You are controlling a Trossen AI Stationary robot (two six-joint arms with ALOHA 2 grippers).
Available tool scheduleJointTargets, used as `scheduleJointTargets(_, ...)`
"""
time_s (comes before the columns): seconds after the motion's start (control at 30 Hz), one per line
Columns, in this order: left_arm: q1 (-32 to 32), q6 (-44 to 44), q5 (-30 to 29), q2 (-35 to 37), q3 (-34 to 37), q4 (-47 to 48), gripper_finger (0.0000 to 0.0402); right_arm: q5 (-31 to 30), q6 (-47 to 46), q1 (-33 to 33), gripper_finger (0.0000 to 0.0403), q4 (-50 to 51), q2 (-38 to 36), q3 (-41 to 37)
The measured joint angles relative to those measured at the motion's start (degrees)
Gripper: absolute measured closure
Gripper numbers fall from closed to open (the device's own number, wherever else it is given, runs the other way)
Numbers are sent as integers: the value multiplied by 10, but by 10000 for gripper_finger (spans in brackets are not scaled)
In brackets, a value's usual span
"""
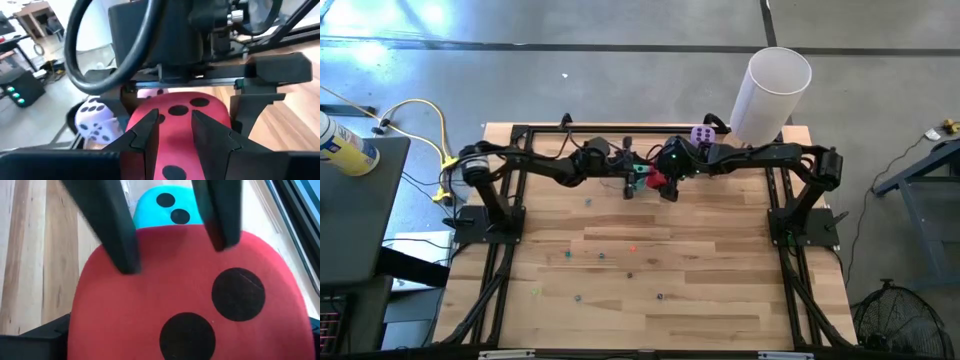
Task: Pick & Place Dice
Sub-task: Put the large red dice into the transparent bin
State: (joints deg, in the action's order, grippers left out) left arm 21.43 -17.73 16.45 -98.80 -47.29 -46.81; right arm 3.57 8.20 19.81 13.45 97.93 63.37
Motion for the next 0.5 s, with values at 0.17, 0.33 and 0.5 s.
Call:
scheduleJointTargets(0.17,0,8,15,-5,-3,-23,292,0,7,0,11,0,0,0)
scheduleJointTargets(0.33,-8,-27,15,-12,-10,-26,292,0,7,0,11,-6,0,0)
scheduleJointTargets(0.5,-10,-22,10,-44,-20,-28,292,-4,7,-3,11,-5,1,0)
